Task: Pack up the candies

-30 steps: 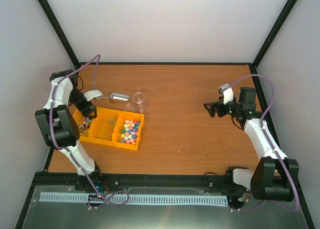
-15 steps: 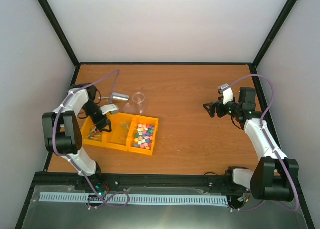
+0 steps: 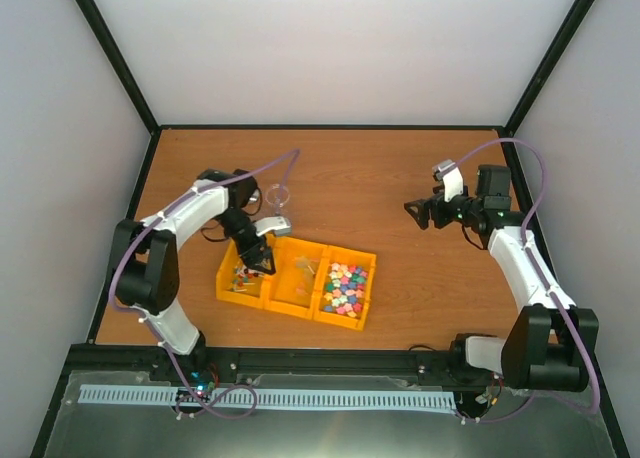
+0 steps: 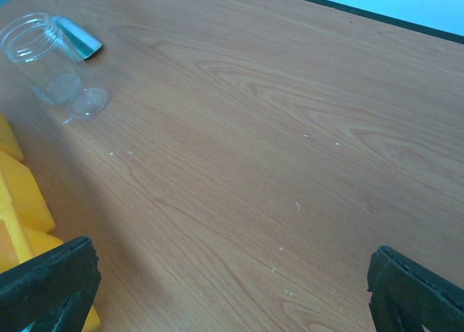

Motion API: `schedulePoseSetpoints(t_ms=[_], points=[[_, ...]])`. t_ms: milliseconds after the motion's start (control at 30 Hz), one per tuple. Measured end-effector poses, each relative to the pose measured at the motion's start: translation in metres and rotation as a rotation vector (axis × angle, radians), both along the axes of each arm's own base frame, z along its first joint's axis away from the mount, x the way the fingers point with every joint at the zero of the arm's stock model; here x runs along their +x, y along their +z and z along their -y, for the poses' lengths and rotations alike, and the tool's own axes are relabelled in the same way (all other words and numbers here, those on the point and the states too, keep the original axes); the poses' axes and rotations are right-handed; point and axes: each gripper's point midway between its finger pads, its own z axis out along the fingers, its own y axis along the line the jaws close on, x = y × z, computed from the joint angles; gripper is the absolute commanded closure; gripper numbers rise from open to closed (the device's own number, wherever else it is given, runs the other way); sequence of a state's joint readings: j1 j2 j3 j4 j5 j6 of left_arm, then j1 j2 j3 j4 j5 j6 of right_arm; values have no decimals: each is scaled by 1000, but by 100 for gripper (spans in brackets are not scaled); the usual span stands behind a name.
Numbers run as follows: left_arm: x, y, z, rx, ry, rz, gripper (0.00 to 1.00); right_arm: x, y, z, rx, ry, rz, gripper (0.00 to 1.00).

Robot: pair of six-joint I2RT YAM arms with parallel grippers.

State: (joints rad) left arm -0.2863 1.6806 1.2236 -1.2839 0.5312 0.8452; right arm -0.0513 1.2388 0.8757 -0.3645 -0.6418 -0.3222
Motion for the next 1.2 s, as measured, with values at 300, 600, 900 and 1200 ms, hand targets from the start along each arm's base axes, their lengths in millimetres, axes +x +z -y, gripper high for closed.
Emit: schedulePoseSetpoints(t_ms=[300,600,900,1200], points=[[0,-3,86,-113,-62,-77,33,-11,-6,-30,-44,118,-12,0],[33,56,116,-309,-30,-58,22,-22,-24,-113,-208,334,17,0],[64,126,28,-389,228,102,19,-39,-78,-174,-409,490,-8,0],[97,115,-47,-285,437,179,18,-19,-120,-167,-541,422,-75,4]])
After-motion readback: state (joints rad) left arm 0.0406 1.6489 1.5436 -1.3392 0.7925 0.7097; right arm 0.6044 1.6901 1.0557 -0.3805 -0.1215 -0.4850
